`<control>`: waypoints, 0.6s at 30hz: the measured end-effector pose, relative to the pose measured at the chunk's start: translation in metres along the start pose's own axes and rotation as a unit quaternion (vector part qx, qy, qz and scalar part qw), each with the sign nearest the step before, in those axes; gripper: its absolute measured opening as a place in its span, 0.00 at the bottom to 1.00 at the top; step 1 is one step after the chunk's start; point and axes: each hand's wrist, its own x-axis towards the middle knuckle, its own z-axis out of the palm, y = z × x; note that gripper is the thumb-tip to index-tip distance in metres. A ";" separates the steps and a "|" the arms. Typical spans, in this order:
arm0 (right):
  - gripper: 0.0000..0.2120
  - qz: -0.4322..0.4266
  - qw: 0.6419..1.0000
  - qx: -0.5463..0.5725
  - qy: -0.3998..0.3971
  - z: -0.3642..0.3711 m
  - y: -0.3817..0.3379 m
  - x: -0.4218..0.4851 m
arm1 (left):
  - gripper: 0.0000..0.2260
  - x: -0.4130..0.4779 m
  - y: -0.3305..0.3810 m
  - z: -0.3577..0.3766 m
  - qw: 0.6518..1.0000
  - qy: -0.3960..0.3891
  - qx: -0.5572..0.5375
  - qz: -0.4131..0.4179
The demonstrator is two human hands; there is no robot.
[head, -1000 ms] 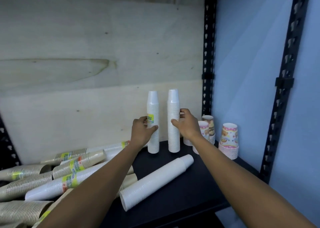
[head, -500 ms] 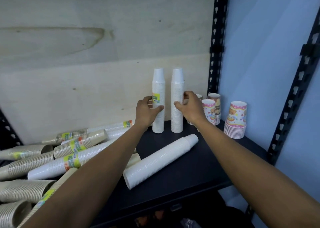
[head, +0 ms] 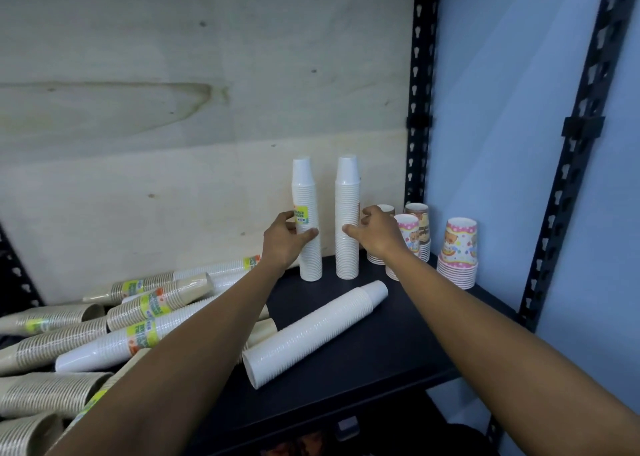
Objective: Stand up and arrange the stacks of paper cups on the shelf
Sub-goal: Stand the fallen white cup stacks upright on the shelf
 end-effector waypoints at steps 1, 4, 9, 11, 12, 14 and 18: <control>0.36 0.002 1.000 -0.006 -0.008 -0.002 -0.001 -0.003 | 0.33 -0.001 0.000 -0.002 1.000 -0.001 0.003 -0.006; 0.35 0.003 1.000 -0.017 -0.018 -0.009 -0.002 -0.012 | 0.38 -0.006 0.001 -0.008 1.000 -0.005 0.017 -0.020; 0.20 -0.013 0.999 -0.038 -0.015 -0.017 -0.004 -0.036 | 0.37 -0.022 0.008 -0.024 0.999 -0.016 0.040 -0.029; 0.16 -0.017 0.999 -0.040 -0.025 -0.020 -0.005 -0.048 | 0.35 -0.029 0.010 -0.035 0.998 -0.017 0.050 -0.033; 0.16 -0.017 0.999 -0.040 -0.033 -0.021 -0.005 -0.054 | 0.33 -0.033 0.011 -0.040 0.998 -0.018 0.055 -0.034; 0.18 -0.018 0.998 -0.036 -0.048 -0.023 -0.007 -0.068 | 0.29 -0.043 0.014 -0.050 0.997 -0.017 0.063 -0.032; 0.19 -0.002 0.995 -0.050 -0.083 -0.020 -0.004 -0.088 | 0.21 -0.057 0.014 -0.069 0.996 -0.022 0.076 -0.027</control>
